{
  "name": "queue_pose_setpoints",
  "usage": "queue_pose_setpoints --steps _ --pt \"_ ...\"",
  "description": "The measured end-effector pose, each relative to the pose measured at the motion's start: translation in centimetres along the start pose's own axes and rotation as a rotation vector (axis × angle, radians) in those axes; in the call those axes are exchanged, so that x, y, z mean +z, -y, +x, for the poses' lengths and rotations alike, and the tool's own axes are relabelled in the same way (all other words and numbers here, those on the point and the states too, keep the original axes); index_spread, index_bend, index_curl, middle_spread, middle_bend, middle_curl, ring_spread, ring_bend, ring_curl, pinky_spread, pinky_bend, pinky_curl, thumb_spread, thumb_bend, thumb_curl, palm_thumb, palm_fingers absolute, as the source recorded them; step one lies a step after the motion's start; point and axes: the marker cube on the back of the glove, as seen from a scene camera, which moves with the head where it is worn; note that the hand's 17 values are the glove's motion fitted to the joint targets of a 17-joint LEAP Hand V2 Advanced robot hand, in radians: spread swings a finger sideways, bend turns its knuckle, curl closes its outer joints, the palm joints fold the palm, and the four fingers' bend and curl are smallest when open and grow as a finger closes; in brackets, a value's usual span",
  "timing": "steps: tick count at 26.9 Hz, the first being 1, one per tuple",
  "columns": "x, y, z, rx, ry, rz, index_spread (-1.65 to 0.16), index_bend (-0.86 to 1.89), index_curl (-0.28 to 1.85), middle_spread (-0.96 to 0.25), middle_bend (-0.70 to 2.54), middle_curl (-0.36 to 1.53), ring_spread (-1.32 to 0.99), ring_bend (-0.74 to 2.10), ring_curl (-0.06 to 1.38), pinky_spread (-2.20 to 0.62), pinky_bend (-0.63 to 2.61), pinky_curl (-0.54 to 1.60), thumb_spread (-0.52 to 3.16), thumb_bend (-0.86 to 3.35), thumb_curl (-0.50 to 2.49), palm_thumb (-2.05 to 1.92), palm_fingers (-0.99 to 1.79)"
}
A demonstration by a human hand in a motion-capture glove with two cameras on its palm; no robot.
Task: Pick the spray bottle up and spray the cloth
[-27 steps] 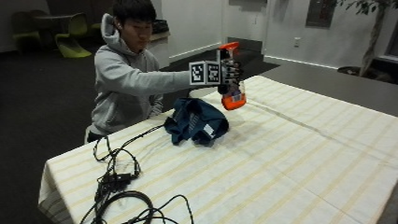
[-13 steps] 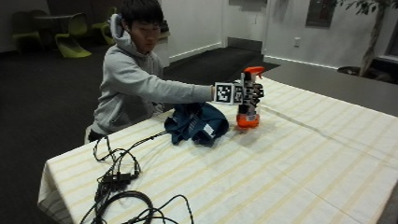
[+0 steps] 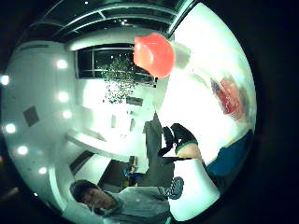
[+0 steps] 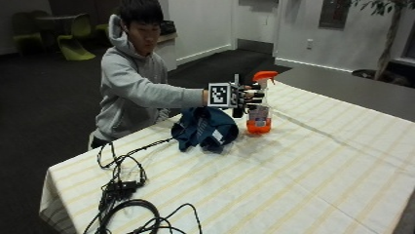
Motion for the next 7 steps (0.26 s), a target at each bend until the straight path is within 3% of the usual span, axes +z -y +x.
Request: queue_pose_setpoints --steps 7 --pt "-1.17 -0.75 -0.29 -0.005 0.003 0.017 -0.37 0.1 0.27 -0.04 0.19 0.34 -0.09 0.23 0.32 0.12 0.56 0.38 0.68 -0.04 0.57 0.84 0.06"
